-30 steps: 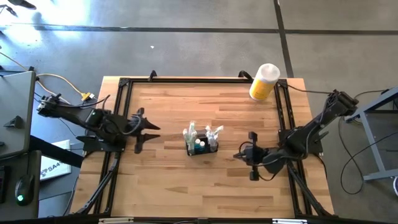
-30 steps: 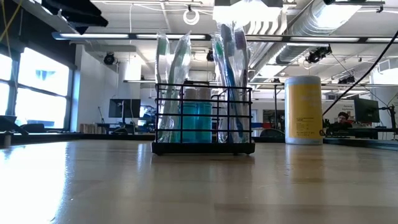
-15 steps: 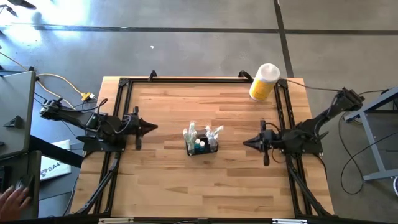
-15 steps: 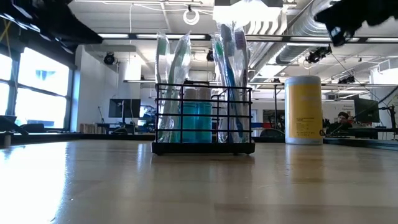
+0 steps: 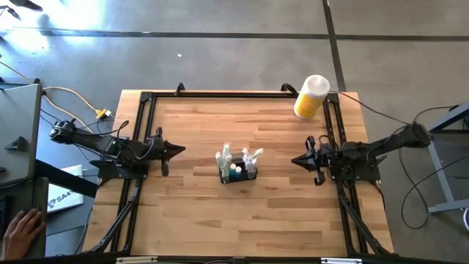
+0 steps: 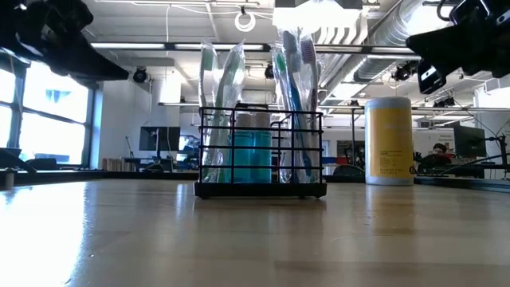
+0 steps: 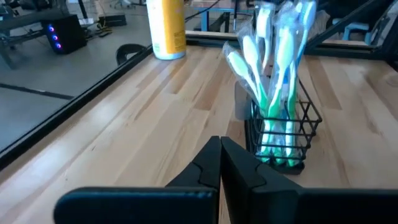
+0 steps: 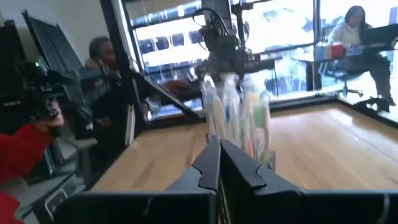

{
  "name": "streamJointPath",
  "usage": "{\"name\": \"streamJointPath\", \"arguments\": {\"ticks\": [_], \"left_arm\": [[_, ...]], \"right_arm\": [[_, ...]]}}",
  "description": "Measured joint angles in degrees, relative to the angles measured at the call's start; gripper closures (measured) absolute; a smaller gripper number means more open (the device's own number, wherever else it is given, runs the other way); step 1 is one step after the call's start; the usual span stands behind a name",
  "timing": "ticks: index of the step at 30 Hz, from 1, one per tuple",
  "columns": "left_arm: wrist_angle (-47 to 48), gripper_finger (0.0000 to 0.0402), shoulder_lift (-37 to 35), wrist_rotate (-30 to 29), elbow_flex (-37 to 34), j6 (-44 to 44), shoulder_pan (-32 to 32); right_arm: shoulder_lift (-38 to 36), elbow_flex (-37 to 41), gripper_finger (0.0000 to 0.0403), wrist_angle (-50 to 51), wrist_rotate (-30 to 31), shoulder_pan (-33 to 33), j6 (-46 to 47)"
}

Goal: Pick & Place toothbrushing station
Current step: Return to Home Position

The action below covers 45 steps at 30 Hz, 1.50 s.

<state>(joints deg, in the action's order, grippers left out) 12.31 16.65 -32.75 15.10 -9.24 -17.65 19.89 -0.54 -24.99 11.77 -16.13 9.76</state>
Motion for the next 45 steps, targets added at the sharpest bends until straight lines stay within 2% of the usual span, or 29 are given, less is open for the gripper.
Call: {"name": "streamJointPath", "arguments": {"ticks": [5, 11, 20, 24, 41, 45], "left_arm": [[-2.2, 0.0401, -4.4, 0.0, -4.7, 0.4, 0.0], [-2.8, 0.0401, -9.8, 0.1, -9.2, 1.4, 0.0], [-3.8, 0.0401, -14.9, 4.1, -10.3, 4.5, 0.0], [-3.3, 0.0401, -15.6, 5.0, -10.3, 5.1, 0.0], [-6.3, 0.0401, -16.3, 7.1, -10.6, 8.9, 0.0], [-6.2, 0.0401, -16.3, 11.0, -10.6, 8.8, 0.0]], "right_arm": [[-0.4, 0.0, 0.0401, 1.7, -3.3, 2.5, 1.0], [-0.4, 0.0, 0.0401, 2.2, -3.4, 3.1, 1.0], [-0.3, 0.1, 0.0401, 4.8, -2.7, 3.0, 1.7], [-0.3, 0.1, 0.0401, 7.5, -1.0, 3.0, 2.6], [-0.3, 0.1, 0.0401, 8.2, -1.2, 3.0, 2.0], [-0.3, 0.1, 0.0401, 8.2, -1.2, 3.0, 2.0]]}}
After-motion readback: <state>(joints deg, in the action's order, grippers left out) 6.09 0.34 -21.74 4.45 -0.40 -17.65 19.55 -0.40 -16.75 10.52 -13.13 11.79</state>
